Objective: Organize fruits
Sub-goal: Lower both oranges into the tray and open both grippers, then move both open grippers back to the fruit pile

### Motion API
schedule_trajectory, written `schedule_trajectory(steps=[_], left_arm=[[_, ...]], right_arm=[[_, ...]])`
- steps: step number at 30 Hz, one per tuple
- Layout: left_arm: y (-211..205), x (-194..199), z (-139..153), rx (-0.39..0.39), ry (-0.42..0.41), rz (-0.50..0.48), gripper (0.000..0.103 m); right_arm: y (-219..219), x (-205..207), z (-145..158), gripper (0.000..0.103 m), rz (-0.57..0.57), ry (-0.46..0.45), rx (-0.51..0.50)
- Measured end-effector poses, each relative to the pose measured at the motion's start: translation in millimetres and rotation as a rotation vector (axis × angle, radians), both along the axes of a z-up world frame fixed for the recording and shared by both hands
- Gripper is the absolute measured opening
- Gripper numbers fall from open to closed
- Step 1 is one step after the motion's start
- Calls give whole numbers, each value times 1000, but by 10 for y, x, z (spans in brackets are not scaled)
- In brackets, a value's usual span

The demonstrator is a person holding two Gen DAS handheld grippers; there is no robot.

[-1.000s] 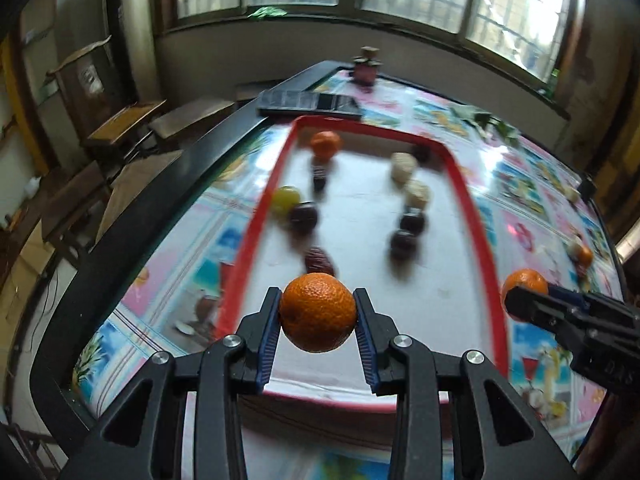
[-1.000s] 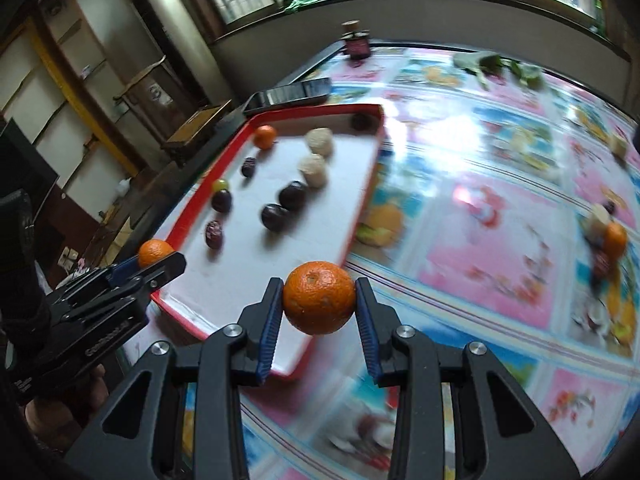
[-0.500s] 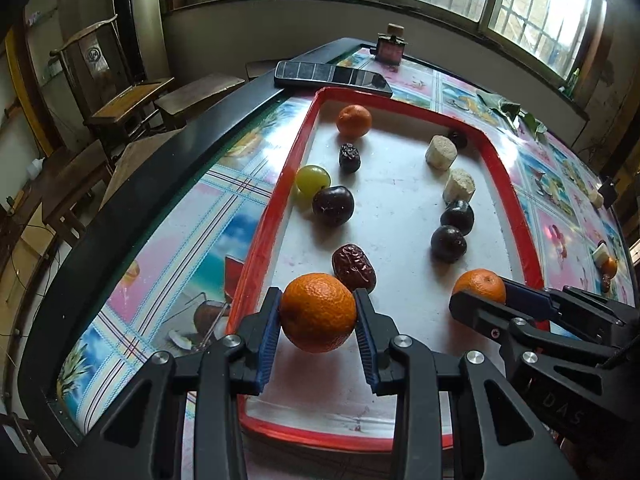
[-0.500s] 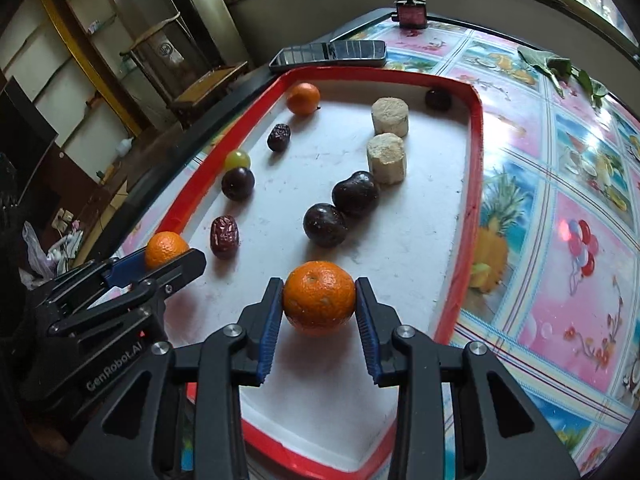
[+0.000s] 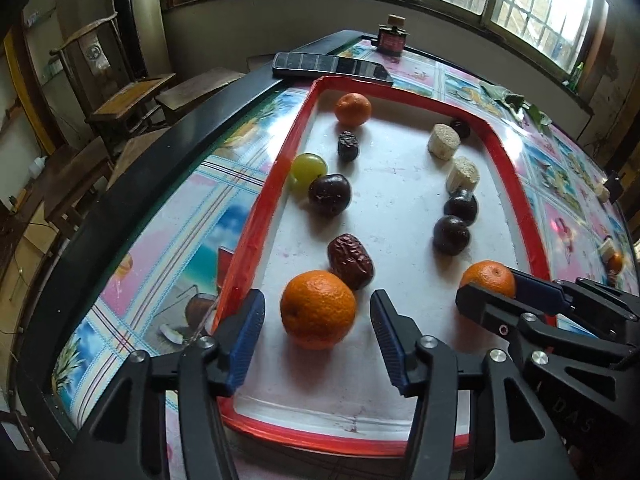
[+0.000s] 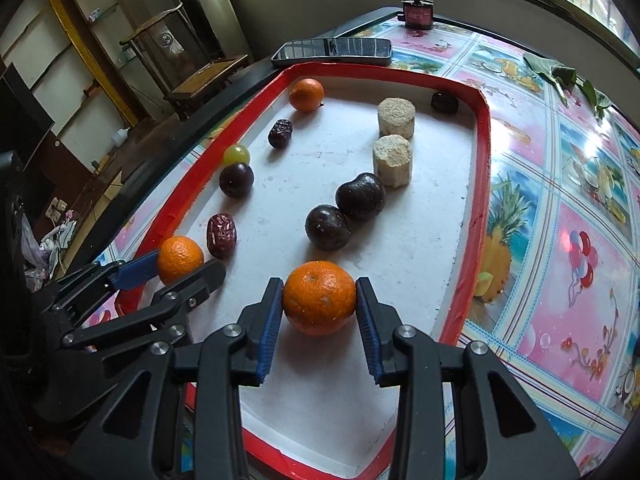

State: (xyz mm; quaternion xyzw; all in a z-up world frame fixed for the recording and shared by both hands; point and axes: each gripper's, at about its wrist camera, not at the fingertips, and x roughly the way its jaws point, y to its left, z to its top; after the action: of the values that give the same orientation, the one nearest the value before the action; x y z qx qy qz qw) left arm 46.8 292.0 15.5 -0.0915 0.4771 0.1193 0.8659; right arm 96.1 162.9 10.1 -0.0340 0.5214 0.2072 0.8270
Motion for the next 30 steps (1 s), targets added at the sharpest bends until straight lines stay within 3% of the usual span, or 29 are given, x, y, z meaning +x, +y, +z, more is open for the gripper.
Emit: schedule_trajectory(steps=[6,18,30], left_arm=[[-20,-123,131,11,-29,0,70],[-71,-425,255,-7,-56,17,71],[-861,-436,411,5,-92,-136,71]], right_arm=[[-77,-71,123,41,-14,-30,-5],[-378,-353,253,47,-57,-25,36],[-1126,-799,247,50,-156,0,55]])
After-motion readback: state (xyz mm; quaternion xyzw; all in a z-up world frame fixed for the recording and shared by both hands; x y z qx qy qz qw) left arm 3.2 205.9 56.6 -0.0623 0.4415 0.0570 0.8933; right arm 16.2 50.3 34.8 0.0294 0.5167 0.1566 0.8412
